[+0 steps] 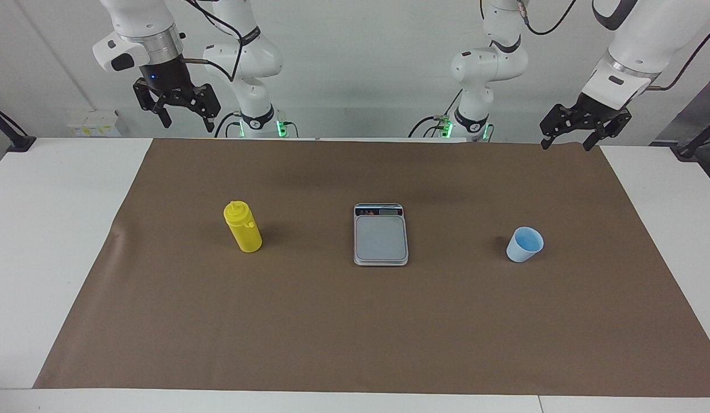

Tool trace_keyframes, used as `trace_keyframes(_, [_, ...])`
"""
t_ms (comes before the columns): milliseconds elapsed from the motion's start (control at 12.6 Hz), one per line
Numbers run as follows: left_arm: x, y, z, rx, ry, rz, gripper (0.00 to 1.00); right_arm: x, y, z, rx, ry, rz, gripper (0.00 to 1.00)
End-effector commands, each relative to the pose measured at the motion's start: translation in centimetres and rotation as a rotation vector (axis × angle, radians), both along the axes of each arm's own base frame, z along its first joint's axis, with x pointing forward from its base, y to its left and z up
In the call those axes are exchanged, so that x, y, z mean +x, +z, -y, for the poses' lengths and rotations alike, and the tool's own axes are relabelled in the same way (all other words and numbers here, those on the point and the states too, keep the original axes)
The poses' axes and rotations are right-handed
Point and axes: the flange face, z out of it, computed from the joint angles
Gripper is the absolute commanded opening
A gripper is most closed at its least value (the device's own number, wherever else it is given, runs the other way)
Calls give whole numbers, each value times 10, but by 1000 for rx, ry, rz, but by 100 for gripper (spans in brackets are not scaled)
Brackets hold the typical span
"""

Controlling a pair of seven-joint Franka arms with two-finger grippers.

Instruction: Pour seasoning into cup on scale with both arms

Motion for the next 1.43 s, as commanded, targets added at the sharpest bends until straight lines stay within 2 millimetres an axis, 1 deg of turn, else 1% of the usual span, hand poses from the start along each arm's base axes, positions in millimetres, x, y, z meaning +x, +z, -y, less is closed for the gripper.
trace_keyframes(0, [-5,6,-2,-8,-11,8,100,-4,1,5,-8,12,12,100])
trace_keyframes(554, [-7,3,5,-7,-12,0,100,-4,1,5,-8,12,12,100])
trace_keyframes(792, [-8,1,4,-6,-3,-7,100,-4,1,5,-8,12,12,100])
trace_keyframes(871, [-10,-2,1,-5,-2,-3,100,-5,1,5,-8,12,10,100])
trace_keyframes(1029, [-11,-16,1,0,1,38,100,-5,1,5,-8,12,10,100])
trace_keyframes(1188, [-8,-21,-8,-7,26,53,100,-4,1,5,-8,12,12,100])
trace_keyframes(1267, [-4,-31,-15,-8,41,41,100,-4,1,5,-8,12,12,100])
trace_keyframes(1346, [2,-51,-18,-9,48,30,100,-4,1,5,-8,12,12,100])
